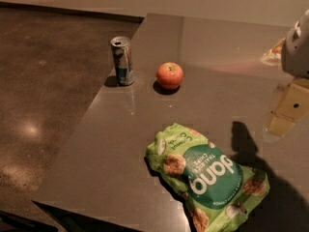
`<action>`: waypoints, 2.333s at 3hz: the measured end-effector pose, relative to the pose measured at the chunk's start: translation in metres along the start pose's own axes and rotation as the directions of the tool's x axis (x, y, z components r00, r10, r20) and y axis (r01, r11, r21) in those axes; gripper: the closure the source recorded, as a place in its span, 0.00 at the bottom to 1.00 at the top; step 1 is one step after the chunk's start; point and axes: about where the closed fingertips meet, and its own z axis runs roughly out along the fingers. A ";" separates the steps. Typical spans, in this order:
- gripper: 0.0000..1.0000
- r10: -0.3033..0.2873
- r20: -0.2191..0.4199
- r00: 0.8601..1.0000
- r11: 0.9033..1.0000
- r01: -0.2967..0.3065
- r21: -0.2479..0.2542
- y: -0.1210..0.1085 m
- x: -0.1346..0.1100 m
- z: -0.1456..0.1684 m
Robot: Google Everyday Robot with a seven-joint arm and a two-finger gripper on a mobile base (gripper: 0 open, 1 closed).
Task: Move green rice chip bag near apple
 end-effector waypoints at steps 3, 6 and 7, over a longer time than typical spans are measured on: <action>0.00 0.093 0.245 0.965 0.981 -0.047 -0.186 0.115 -0.005 0.059; 0.00 0.108 0.267 0.958 0.990 -0.079 -0.114 0.139 -0.043 0.099; 0.16 0.129 0.244 0.961 0.989 -0.105 -0.108 0.133 -0.050 0.109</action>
Offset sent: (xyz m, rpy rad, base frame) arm -0.0996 0.0353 -0.0741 0.3131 0.1677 -0.0330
